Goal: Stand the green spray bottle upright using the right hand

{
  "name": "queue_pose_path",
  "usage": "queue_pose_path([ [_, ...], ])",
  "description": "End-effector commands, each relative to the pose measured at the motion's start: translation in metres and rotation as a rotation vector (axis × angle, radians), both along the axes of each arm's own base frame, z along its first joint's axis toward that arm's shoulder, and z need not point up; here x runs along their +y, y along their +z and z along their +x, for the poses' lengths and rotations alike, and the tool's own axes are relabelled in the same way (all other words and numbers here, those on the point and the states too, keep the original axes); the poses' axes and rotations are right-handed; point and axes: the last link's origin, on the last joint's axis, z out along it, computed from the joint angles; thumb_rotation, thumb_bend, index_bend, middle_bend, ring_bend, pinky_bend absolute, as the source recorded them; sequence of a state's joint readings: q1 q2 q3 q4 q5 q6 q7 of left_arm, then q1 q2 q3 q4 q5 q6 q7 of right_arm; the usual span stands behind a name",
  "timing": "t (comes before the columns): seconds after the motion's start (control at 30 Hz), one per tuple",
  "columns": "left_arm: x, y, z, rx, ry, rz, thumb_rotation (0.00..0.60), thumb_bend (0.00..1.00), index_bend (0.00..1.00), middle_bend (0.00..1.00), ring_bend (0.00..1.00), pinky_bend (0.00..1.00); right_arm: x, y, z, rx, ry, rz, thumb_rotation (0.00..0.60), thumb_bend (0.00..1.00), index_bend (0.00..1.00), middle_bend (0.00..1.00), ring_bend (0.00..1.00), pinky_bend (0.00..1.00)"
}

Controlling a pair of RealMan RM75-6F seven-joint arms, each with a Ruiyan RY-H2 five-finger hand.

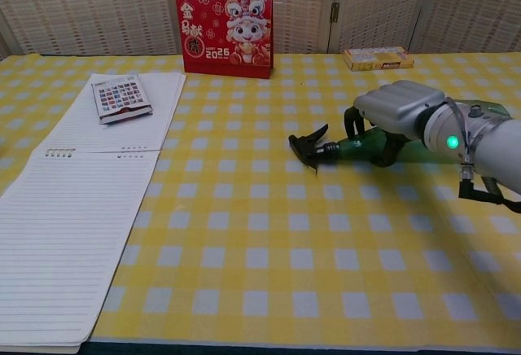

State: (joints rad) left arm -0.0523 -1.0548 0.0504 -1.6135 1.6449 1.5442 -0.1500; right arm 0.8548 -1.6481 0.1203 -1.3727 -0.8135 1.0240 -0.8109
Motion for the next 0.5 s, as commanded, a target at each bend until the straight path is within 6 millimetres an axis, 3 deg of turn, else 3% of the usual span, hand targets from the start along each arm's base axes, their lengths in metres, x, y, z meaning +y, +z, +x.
queue_pose_path([
  [0.03,-0.001,0.001,0.000,-0.001,-0.003,0.002,0.227,0.38,0.06,0.13,0.10,0.04,0.001,0.000,0.008,-0.038,0.043,-0.048,0.600,0.37,0.64,0.52,0.44,0.42],
  [0.3,-0.001,0.002,0.001,-0.006,-0.008,0.005,0.228,0.38,0.06,0.13,0.10,0.04,0.003,0.030,0.026,-0.241,0.144,-0.182,0.600,0.37,0.77,0.62,0.57,0.56],
  [0.4,-0.003,0.001,0.003,-0.002,-0.018,-0.001,0.228,0.38,0.06,0.13,0.10,0.04,0.008,0.045,0.041,-0.390,0.170,-0.231,0.600,0.37,0.77,0.62,0.60,0.58],
  [0.5,-0.004,0.000,0.004,0.001,-0.027,-0.002,0.230,0.38,0.06,0.13,0.10,0.04,0.016,0.054,0.049,-0.650,0.129,-0.276,0.600,0.37,0.77,0.62,0.61,0.59],
])
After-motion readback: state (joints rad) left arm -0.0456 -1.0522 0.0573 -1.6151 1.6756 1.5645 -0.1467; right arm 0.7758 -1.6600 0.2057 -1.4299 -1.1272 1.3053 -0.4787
